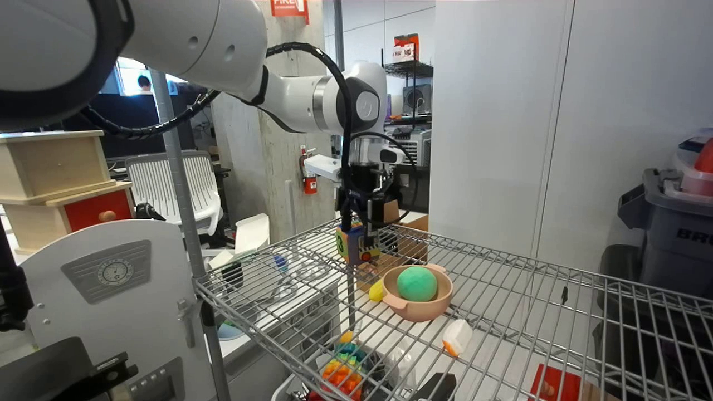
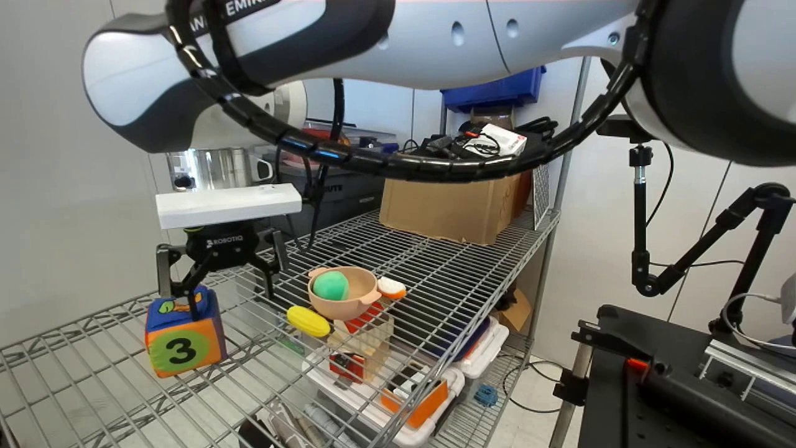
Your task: Remove the plush toy in the bowl and put the other toys in the bowl
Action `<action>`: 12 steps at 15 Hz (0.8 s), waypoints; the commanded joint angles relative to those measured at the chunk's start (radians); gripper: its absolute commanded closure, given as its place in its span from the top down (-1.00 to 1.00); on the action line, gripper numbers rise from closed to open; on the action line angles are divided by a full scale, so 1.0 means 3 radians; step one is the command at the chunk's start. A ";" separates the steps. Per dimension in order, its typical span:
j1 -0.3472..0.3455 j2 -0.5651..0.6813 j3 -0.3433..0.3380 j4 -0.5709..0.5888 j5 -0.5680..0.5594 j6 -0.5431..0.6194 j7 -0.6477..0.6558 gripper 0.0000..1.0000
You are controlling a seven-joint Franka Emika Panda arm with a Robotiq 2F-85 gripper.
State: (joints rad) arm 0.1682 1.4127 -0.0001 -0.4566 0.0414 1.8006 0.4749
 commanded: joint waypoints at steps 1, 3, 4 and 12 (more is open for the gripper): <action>-0.0021 0.0031 0.0033 0.0103 0.0053 -0.0066 0.0035 1.00; -0.0070 -0.0009 0.0026 0.0042 0.0064 -0.0030 0.0078 1.00; -0.0086 -0.0007 0.0010 0.0035 0.0056 -0.0005 0.0112 1.00; -0.0130 0.0179 -0.0110 0.0104 -0.0016 -0.0951 0.0513 1.00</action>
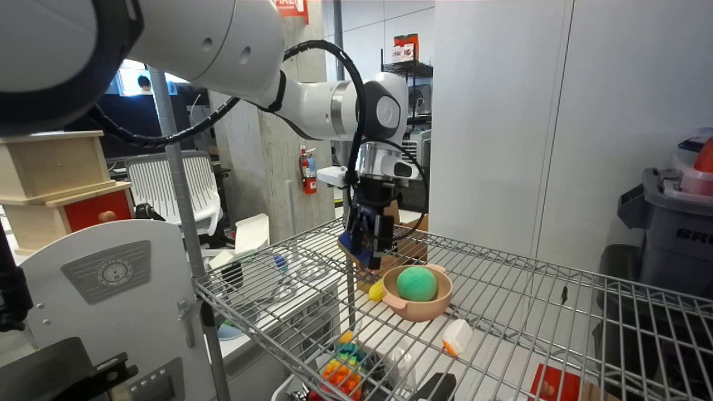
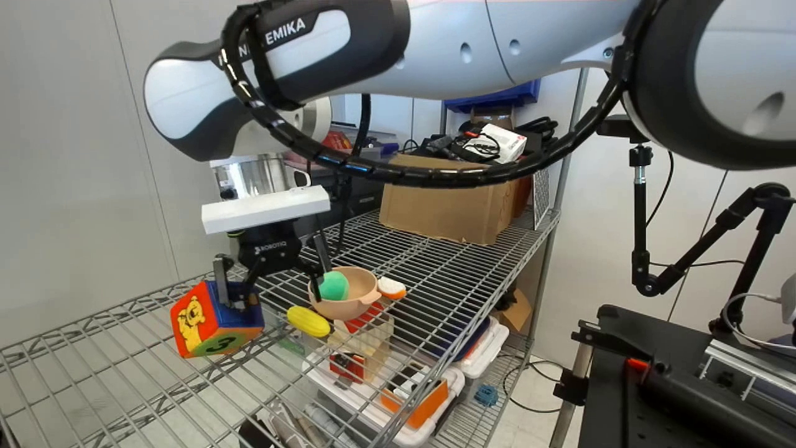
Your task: Remove the plush toy in the bowl and put the other toys in the bowl
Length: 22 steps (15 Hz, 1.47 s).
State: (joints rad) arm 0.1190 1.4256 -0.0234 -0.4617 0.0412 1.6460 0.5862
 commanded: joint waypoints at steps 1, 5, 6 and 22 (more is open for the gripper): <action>0.0039 0.0163 -0.0033 0.0133 -0.0015 -0.0623 0.0177 1.00; 0.0031 0.0230 0.0000 0.0174 0.0014 -0.1109 0.0185 1.00; 0.0030 0.0228 0.0003 0.0189 0.0015 -0.1194 0.0165 1.00; 0.0133 -0.0087 0.0050 0.0058 0.0032 0.1208 0.0194 1.00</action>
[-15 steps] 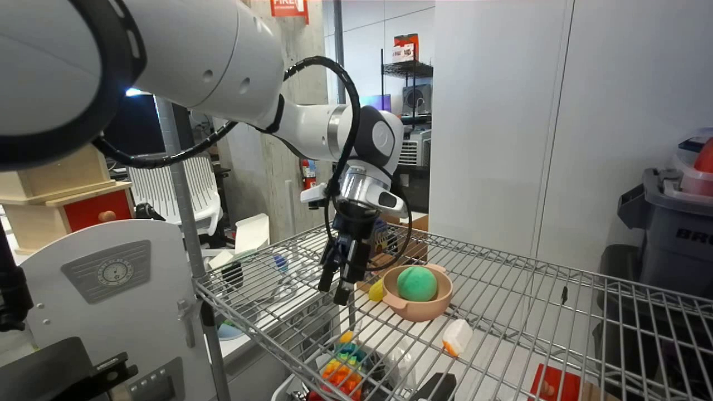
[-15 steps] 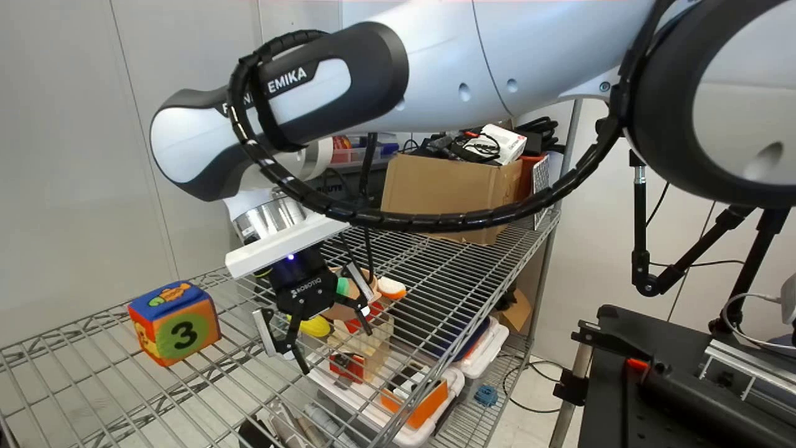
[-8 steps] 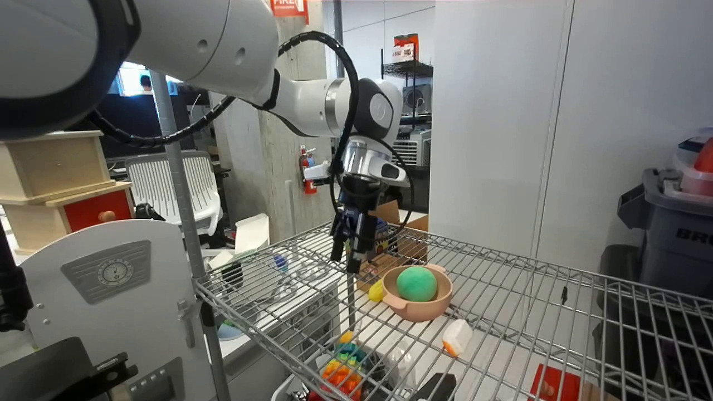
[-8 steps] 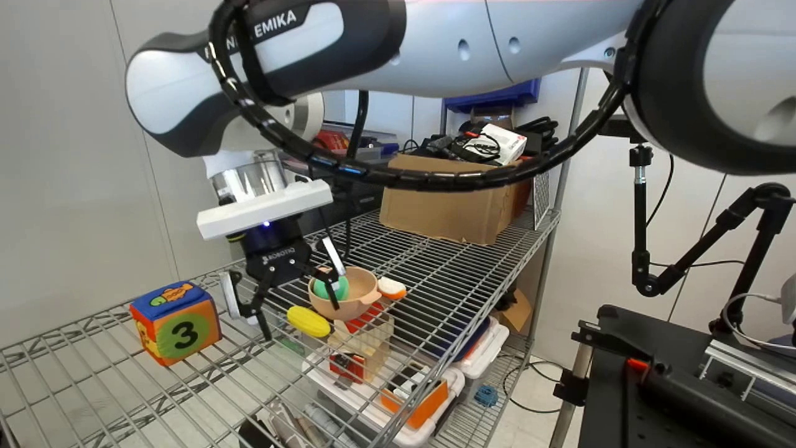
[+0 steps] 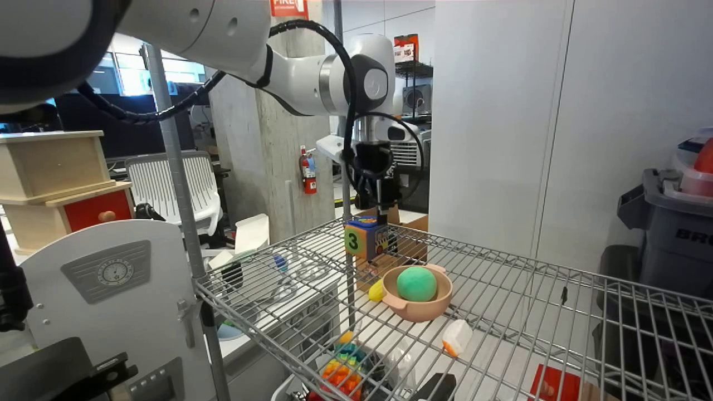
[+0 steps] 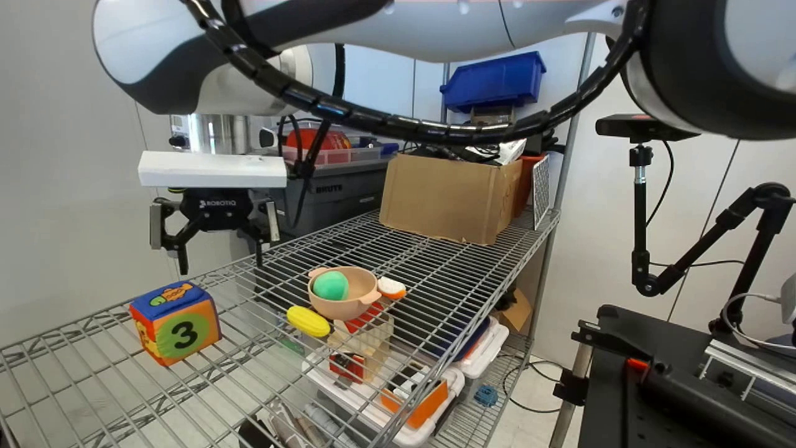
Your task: Remove the plush toy in the bowl and put the other toys in the bowl
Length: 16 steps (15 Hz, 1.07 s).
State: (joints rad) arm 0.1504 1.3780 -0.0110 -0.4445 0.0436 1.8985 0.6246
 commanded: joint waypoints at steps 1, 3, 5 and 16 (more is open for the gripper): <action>0.0038 0.0086 -0.0002 -0.0008 0.0016 0.0458 0.0095 1.00; 0.0049 0.0123 -0.0008 -0.0003 0.0018 0.0506 0.0157 1.00; 0.0054 0.0138 -0.0019 -0.0042 0.0021 0.0369 0.0286 1.00; -0.0007 0.0346 -0.0013 0.0065 0.0044 -0.1703 0.0855 1.00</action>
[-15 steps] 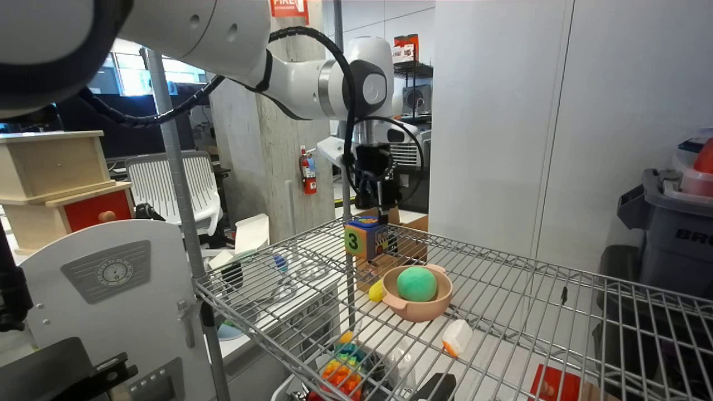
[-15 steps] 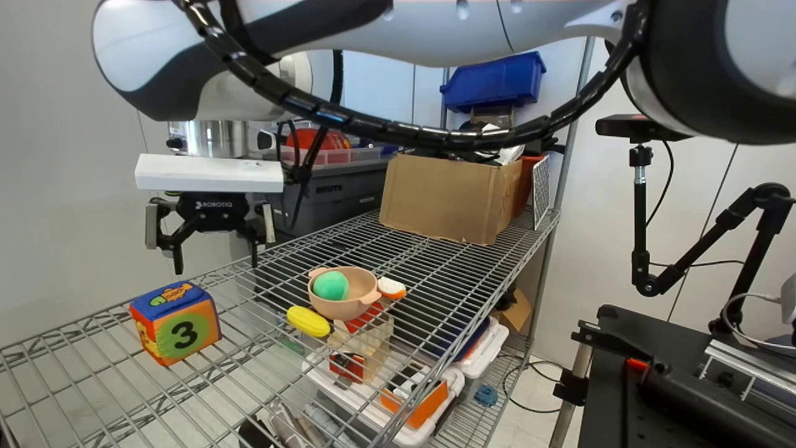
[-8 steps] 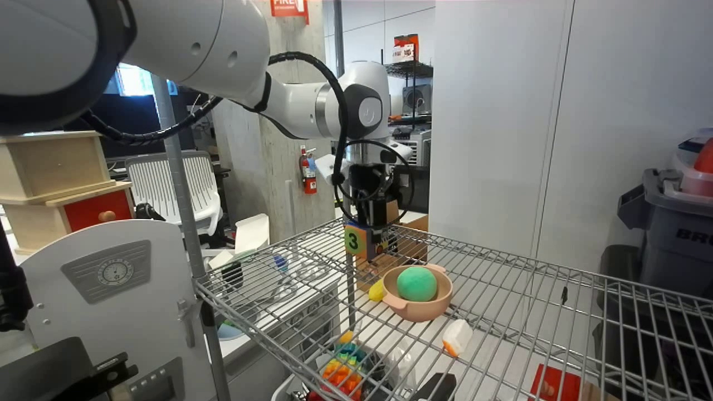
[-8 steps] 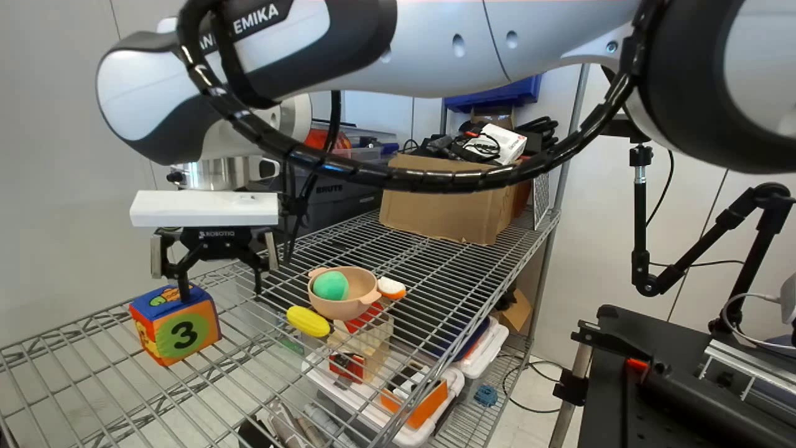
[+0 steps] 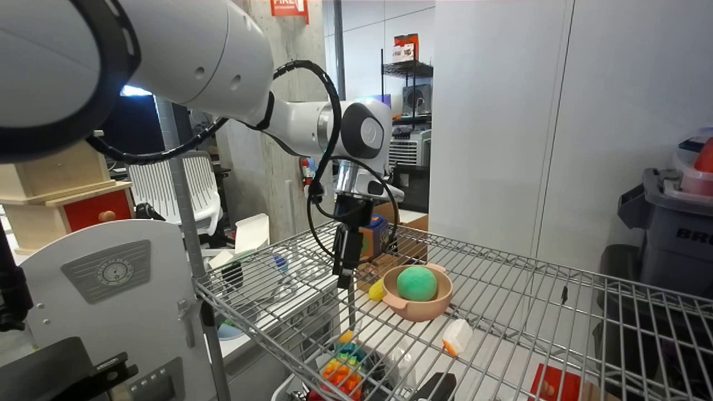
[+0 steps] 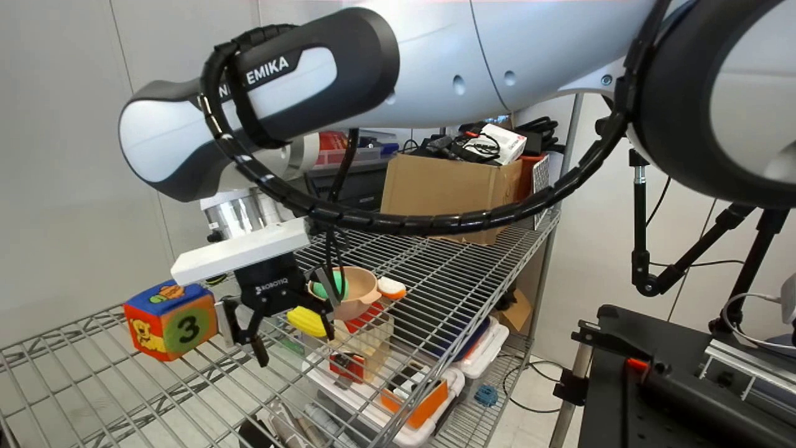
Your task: Remove the plush toy in the bowl and put the other toys in the bowl
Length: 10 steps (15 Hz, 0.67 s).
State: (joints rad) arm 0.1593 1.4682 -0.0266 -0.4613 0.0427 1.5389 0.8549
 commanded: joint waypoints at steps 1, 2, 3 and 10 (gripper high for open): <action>-0.0057 0.0027 0.0058 0.0123 0.0065 -0.0717 0.0061 1.00; -0.0063 0.0005 0.0062 0.0136 0.0063 -0.0807 0.0023 1.00; -0.0066 -0.0062 0.0074 0.0113 0.0060 -0.0742 -0.0061 1.00; -0.0008 -0.0189 -0.0002 0.0078 -0.0046 0.0790 -0.0197 1.00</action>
State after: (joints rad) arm 0.1513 1.4107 -0.0205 -0.4377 0.0437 1.6330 0.8229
